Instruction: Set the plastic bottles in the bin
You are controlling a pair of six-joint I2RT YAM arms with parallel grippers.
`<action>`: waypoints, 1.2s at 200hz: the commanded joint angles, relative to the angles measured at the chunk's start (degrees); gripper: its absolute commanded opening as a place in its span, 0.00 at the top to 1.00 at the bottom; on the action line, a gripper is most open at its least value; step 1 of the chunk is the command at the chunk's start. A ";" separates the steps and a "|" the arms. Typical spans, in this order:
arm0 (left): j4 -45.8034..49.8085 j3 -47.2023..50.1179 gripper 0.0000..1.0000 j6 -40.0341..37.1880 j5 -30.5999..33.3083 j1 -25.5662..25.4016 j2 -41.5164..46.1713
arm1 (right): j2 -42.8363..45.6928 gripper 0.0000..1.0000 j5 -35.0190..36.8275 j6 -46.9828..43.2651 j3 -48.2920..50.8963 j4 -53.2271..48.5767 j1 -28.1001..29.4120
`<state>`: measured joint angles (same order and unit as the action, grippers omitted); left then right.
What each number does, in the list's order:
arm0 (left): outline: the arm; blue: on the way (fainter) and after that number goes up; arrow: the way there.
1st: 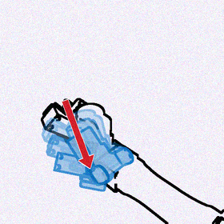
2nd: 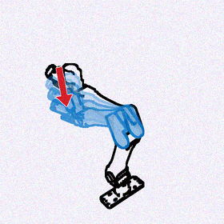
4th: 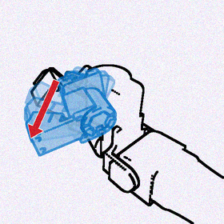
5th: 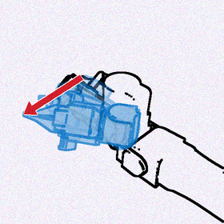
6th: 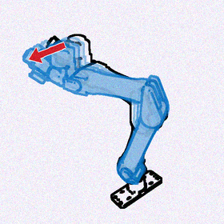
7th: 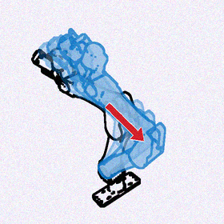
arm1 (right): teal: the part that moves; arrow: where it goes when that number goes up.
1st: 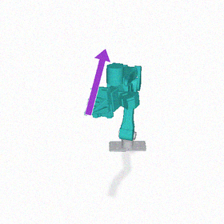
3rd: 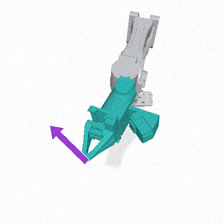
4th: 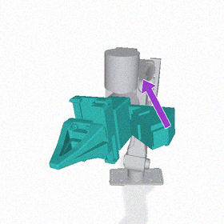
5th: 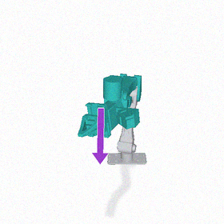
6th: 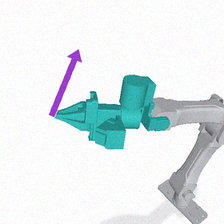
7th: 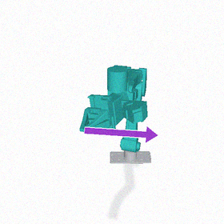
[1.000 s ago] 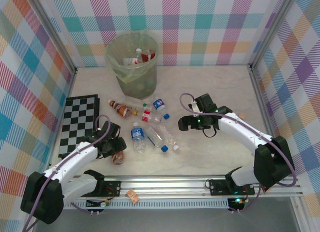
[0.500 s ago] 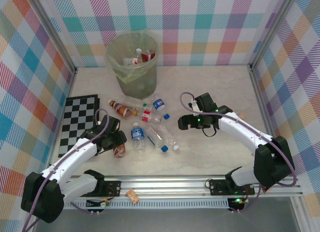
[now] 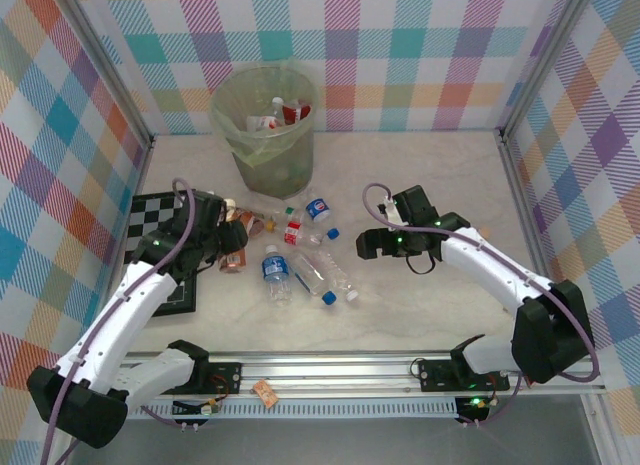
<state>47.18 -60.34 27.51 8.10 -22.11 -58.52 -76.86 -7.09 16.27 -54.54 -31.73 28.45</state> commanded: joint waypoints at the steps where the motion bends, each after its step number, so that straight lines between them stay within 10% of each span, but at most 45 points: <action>1: 1.98 -6.17 0.47 -5.83 1.98 -0.65 -1.44 | 1.68 0.05 -0.55 0.68 -0.12 -0.17 -0.32; 72: -6.61 -36.40 0.57 -18.72 -0.79 2.75 -18.89 | 5.93 0.05 -0.93 2.54 1.14 -1.62 -0.31; 160: -27.89 -57.78 0.77 -16.28 -10.49 10.56 -44.52 | 13.19 0.05 0.87 3.77 4.43 -5.39 -0.34; 240: -16.55 -78.36 0.82 -16.15 -12.60 12.94 -66.23 | 18.02 0.05 3.61 3.38 5.58 -7.93 -0.32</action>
<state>27.53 -136.70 11.94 -2.15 -9.65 -122.65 -59.92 -4.47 19.31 -50.17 -38.41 28.45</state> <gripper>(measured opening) 0.465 0.951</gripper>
